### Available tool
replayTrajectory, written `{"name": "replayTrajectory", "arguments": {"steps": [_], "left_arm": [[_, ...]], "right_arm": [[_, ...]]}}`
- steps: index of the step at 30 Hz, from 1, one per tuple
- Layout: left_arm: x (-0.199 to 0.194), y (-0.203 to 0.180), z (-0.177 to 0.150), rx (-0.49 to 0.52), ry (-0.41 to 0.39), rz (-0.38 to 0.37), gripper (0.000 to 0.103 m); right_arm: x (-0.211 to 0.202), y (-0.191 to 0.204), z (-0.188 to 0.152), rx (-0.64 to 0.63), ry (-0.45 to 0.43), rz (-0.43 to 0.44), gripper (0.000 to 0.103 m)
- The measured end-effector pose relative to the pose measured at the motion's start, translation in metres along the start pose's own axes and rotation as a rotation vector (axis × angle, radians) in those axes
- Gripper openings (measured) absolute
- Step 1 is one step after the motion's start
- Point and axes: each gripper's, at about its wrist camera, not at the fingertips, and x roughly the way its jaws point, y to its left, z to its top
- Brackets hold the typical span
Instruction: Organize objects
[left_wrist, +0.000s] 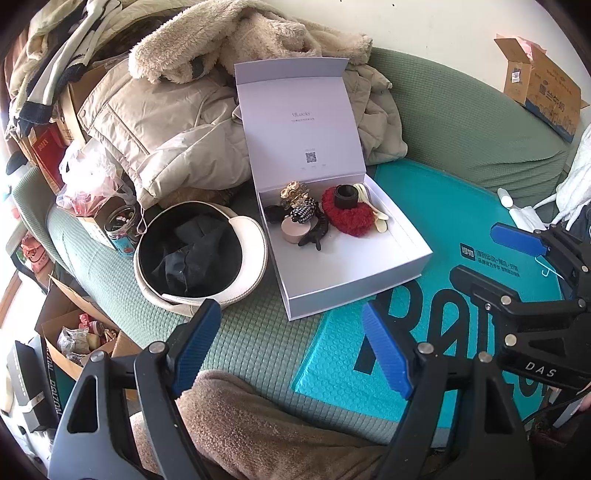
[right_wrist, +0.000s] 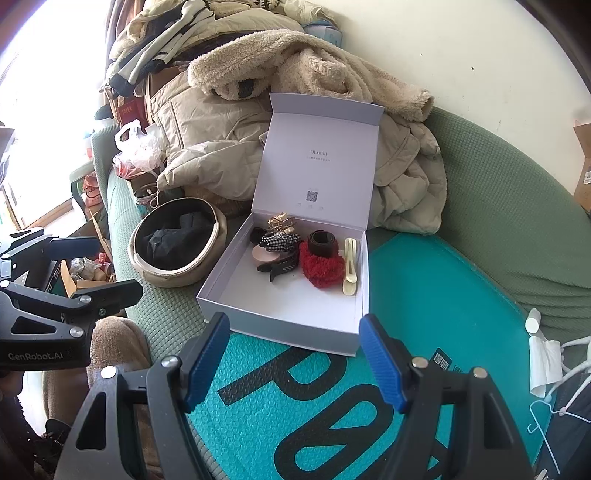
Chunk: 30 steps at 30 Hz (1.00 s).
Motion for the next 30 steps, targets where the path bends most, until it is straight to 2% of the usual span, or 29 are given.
{"name": "replayTrajectory", "arguments": {"steps": [17, 30], "left_arm": [[-0.0023, -0.0002, -0.0004, 0.007, 0.007, -0.003, 0.078], [-0.0036, -0.005, -0.0038, 0.026, 0.003, -0.033, 0.081]], "right_arm": [[0.0021, 0.0001, -0.0008, 0.001, 0.012, 0.009, 0.073], [-0.0006, -0.0034, -0.0037, 0.009, 0.012, 0.002, 0.073]]}}
